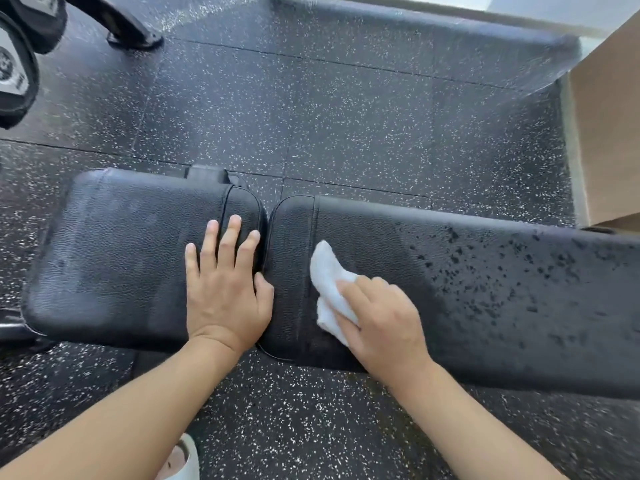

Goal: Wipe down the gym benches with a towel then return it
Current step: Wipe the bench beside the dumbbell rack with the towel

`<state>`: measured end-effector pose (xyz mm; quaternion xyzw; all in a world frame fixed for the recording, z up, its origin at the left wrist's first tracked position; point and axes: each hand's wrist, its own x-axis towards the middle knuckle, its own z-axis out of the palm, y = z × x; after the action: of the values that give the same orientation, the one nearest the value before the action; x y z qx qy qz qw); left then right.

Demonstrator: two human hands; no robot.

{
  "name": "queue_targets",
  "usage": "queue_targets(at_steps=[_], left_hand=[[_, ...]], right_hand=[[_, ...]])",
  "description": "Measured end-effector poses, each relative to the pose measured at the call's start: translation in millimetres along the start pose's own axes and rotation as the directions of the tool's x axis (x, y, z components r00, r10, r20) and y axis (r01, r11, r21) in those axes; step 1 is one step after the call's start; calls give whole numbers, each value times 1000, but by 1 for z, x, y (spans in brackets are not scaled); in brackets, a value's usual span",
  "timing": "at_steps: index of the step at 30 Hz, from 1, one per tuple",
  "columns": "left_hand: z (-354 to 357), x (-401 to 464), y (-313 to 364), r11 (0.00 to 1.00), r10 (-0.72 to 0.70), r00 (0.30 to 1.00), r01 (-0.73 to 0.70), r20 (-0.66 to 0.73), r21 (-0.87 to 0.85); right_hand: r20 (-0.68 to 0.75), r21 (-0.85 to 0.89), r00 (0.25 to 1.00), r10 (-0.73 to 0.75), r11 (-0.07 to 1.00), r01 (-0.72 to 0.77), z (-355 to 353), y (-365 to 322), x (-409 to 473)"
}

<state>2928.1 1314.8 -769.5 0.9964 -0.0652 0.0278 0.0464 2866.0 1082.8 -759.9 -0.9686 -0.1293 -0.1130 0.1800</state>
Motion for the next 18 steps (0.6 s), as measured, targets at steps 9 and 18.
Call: queue_targets(at_steps=[9,18], left_hand=[[-2,0,1,1000,-5,1000,5,21,-12],[4,-1,-2,1000,2,1000,-2,-19,-8]], right_hand=[[-186,-100,883,431,886,-453,5,47,112],[28,-26,1000,-2,1000,3,-1,-22,-22]])
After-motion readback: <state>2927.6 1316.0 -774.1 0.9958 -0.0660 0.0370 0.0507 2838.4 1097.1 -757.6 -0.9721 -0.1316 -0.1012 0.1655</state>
